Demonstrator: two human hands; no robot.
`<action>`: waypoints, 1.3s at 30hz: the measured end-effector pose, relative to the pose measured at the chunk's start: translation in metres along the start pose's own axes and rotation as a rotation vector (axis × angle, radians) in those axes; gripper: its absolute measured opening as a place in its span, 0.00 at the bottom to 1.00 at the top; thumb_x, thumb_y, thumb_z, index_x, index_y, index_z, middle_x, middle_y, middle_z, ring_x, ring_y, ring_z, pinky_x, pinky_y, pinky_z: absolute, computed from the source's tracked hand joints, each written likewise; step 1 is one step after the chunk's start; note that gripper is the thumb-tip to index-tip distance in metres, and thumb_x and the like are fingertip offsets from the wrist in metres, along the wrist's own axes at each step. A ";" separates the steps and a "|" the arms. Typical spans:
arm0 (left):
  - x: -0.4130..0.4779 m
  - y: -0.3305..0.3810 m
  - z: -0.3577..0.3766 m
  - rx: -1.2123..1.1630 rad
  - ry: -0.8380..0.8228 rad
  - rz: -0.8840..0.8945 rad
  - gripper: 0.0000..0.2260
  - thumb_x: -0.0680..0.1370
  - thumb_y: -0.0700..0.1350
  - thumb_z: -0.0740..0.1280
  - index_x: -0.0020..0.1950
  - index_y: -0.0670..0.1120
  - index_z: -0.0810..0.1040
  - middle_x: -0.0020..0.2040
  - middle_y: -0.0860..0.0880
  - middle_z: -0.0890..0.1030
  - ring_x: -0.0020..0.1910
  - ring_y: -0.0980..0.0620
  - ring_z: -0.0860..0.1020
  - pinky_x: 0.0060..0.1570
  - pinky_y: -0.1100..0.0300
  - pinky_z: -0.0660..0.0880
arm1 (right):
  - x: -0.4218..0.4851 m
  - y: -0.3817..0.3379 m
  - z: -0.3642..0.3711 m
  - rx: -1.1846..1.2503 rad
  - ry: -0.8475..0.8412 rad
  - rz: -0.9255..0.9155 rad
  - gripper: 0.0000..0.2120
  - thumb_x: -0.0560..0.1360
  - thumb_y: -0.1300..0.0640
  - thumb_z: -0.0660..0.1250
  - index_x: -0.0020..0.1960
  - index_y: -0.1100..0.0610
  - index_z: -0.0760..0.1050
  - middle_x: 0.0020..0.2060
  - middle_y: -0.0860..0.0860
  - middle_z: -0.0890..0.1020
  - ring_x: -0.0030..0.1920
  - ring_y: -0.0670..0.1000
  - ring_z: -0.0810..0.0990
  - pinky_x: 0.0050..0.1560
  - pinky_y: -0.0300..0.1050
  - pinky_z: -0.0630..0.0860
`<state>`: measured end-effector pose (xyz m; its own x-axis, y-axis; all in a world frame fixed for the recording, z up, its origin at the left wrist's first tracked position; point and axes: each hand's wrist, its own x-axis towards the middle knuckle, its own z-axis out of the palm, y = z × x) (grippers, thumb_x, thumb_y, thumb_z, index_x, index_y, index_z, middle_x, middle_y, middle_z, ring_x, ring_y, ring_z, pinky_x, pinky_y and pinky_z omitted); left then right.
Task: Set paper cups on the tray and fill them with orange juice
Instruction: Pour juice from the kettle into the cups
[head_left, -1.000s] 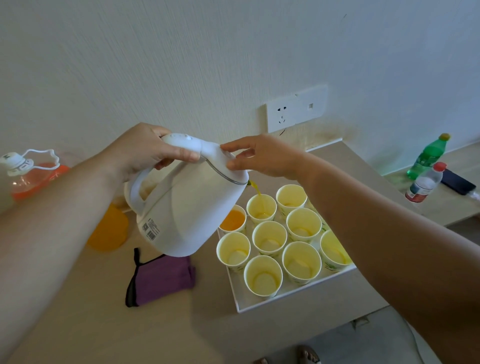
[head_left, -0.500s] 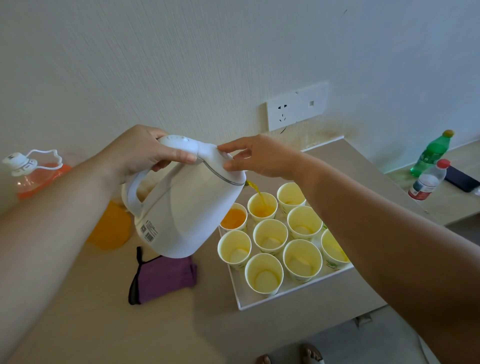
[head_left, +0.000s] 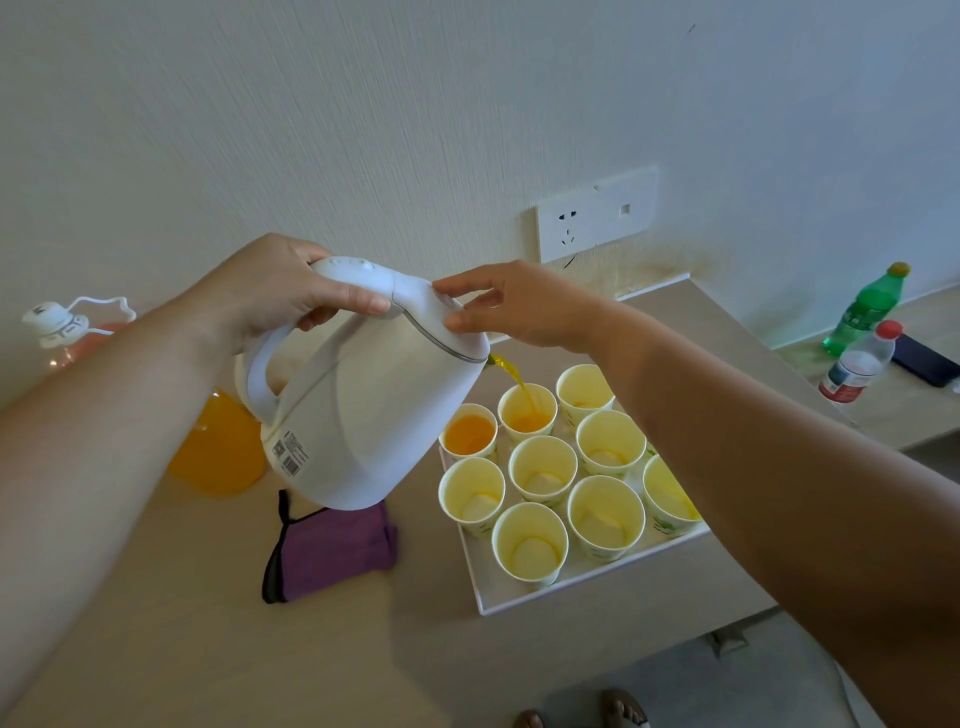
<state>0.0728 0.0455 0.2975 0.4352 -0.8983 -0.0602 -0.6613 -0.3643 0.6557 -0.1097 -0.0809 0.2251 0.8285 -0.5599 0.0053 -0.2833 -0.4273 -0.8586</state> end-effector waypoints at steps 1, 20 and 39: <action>-0.001 0.001 0.000 0.004 0.001 0.001 0.24 0.49 0.58 0.80 0.27 0.46 0.71 0.21 0.53 0.70 0.23 0.56 0.66 0.32 0.58 0.62 | 0.000 0.000 0.000 -0.004 0.000 -0.002 0.21 0.74 0.53 0.70 0.66 0.47 0.74 0.50 0.40 0.78 0.56 0.45 0.78 0.55 0.35 0.66; -0.001 0.003 -0.004 0.035 0.006 0.000 0.18 0.55 0.56 0.78 0.24 0.48 0.72 0.21 0.53 0.70 0.21 0.57 0.67 0.32 0.59 0.63 | 0.001 -0.002 -0.002 -0.012 -0.004 -0.011 0.21 0.74 0.52 0.70 0.66 0.46 0.74 0.44 0.34 0.76 0.52 0.41 0.78 0.49 0.30 0.67; -0.004 0.006 -0.011 0.057 0.008 0.022 0.24 0.52 0.61 0.78 0.30 0.44 0.74 0.22 0.52 0.72 0.22 0.56 0.67 0.33 0.58 0.64 | -0.001 -0.010 -0.004 -0.012 -0.009 -0.034 0.20 0.74 0.53 0.70 0.66 0.46 0.74 0.48 0.36 0.77 0.54 0.42 0.78 0.49 0.30 0.67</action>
<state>0.0740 0.0497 0.3100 0.4245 -0.9045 -0.0399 -0.7047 -0.3577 0.6127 -0.1095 -0.0788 0.2357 0.8422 -0.5384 0.0297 -0.2607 -0.4547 -0.8516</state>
